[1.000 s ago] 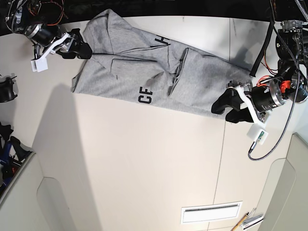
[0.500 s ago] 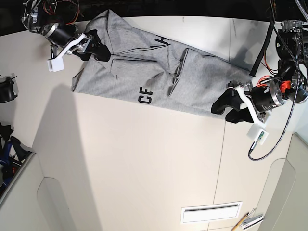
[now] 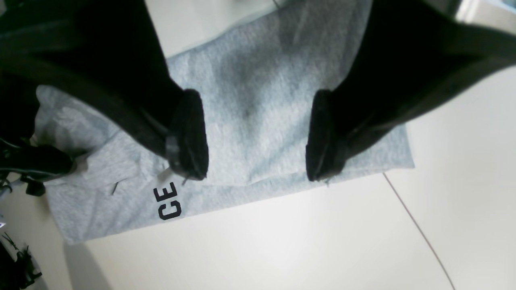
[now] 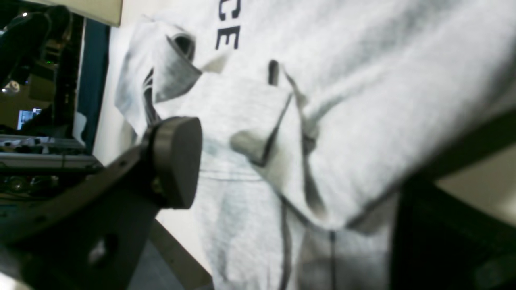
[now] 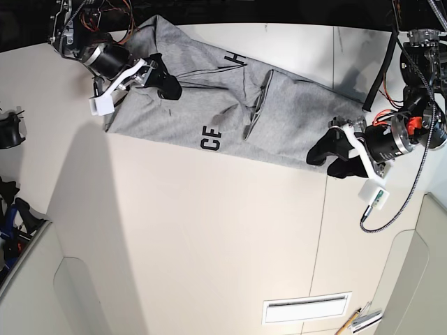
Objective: Fold the T-shirt properly
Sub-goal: 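Grasp the folded shirt's end with the right gripper and drag it inward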
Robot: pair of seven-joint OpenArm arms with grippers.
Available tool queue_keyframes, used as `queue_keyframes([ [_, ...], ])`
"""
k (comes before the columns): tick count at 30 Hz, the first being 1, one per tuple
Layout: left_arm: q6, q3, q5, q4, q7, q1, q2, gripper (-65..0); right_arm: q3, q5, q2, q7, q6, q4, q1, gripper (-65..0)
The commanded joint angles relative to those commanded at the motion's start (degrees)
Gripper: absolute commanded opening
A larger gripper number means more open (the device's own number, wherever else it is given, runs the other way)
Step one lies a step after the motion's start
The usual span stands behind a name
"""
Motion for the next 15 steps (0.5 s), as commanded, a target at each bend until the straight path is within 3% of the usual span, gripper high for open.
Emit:
queue_keyframes([
  [3,0.0,0.0,0.02,0.0,0.0,0.0,-0.02,-23.4,-0.66,-1.57,0.02,0.46,0.02,-0.13,0.37,-22.7],
  [9,0.0,0.0,0.02,0.0,0.0,-0.02,-0.02,-23.4,-3.74,-3.63,0.02,0.66,0.02,-0.13,2.38,-61.4],
  [11,0.0,0.0,0.04,0.0,0.02,-0.02,-0.02,-23.4,-4.72,-4.81,0.02,0.66,0.04,-0.13,3.15,-64.7],
  [15,0.0,0.0,0.04,0.0,0.04,-0.02,-0.04,-23.4,-5.49,-8.37,0.2,0.61,0.07,-0.13,4.13,-65.0],
])
